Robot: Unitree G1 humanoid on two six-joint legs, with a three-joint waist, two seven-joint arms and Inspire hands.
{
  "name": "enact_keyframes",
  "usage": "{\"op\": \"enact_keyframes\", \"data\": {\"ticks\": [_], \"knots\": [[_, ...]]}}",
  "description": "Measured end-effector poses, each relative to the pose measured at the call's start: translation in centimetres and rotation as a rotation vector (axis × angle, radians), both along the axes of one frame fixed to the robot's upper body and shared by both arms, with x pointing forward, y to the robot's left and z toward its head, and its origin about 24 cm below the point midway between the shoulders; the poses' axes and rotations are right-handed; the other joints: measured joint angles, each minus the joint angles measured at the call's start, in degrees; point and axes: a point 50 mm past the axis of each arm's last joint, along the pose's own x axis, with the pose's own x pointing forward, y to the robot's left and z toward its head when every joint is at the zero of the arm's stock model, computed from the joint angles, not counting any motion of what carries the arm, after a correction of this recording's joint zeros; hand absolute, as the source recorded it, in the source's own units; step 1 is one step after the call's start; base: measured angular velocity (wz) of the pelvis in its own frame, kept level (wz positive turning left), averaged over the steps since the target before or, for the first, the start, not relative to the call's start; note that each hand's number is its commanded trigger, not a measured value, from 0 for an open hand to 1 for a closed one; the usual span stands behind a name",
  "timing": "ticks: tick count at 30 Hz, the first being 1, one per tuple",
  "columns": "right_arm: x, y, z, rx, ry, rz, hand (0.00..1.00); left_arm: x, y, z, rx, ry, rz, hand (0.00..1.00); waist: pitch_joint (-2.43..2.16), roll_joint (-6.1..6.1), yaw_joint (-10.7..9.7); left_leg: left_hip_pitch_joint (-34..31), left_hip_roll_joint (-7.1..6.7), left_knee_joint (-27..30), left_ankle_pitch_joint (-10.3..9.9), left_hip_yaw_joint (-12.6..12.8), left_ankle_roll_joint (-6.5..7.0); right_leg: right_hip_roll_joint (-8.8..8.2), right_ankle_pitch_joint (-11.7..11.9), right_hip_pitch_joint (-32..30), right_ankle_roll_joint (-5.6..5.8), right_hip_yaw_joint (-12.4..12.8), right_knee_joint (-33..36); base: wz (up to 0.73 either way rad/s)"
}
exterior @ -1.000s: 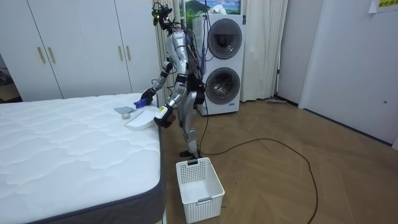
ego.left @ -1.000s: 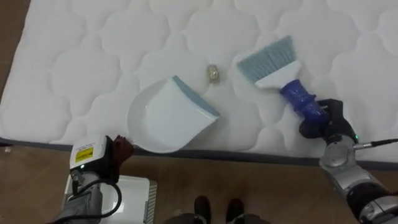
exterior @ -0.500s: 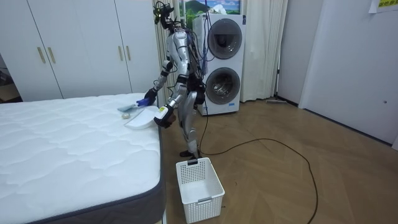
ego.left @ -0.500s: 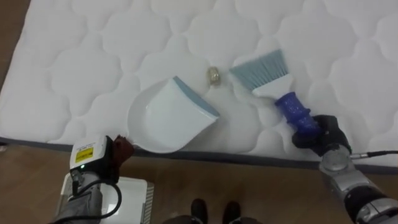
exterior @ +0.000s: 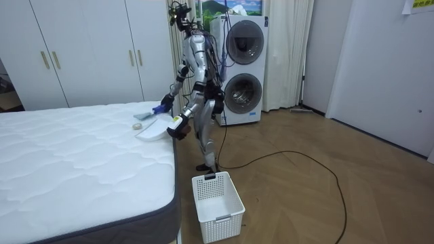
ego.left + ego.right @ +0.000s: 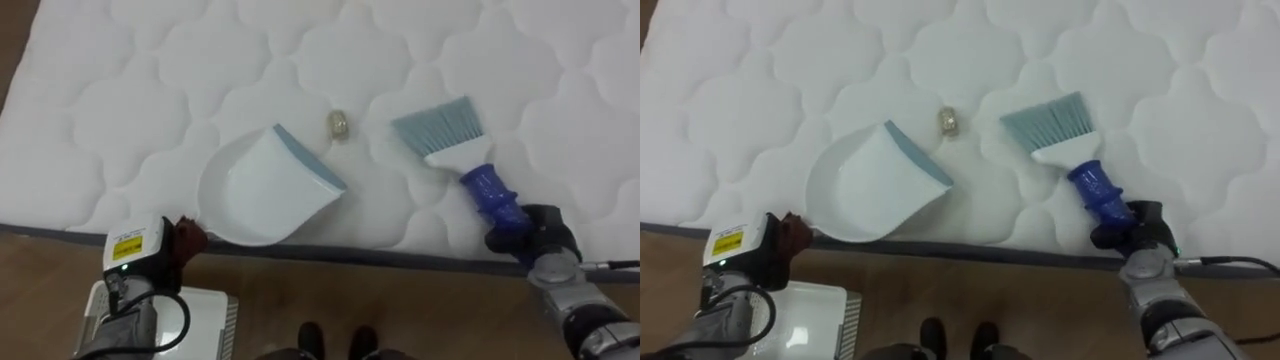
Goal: Clean bed
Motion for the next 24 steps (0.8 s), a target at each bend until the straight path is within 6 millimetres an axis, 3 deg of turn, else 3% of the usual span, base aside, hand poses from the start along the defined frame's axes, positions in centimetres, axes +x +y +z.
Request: {"op": "enact_keyframes", "data": {"ticks": [6, 13, 17, 24], "knots": [[0.6, -1.6, 1.6, -0.244, 0.021, 0.040, 1.00, 0.1, 0.3, 0.2, 0.030, -0.012, 0.005, 1.00, 0.08, -0.90, 0.23, -0.10, 0.02, 0.06, 0.07, 0.21, 0.12, -0.01, -0.01, -0.22, 0.00, 0.23, 0.12, -0.02], [2.6, -4.5, 6.2, -0.576, -0.028, 0.071, 1.00, 0.1, 1.2, 0.6, 0.086, -0.006, 0.015, 1.00, 0.08, -2.25, 1.67, -0.13, 0.20, 0.92, 0.10, 0.29, 0.18, 0.07, 0.03, -0.14, -0.03, 0.42, 0.45, -0.02], [3.4, -4.6, 7.4, -0.695, -0.014, 0.124, 1.00, 0.2, 1.9, 0.9, 0.132, -0.002, 0.014, 1.00, 0.15, -3.30, 1.87, -0.12, 0.20, 1.08, 0.10, 0.19, 0.17, 0.04, 0.01, -0.24, -0.11, 0.35, 0.92, 0.03], [4.8, -3.7, 8.8, -0.866, -0.014, 0.228, 1.00, 2.3, 1.8, 2.6, 0.200, -0.055, 0.002, 1.00, 0.92, -5.71, 2.83, -0.19, 0.30, 1.05, 0.09, 0.12, 0.16, 0.04, 0.07, -0.23, -0.25, 0.04, 0.89, 0.01]]}}
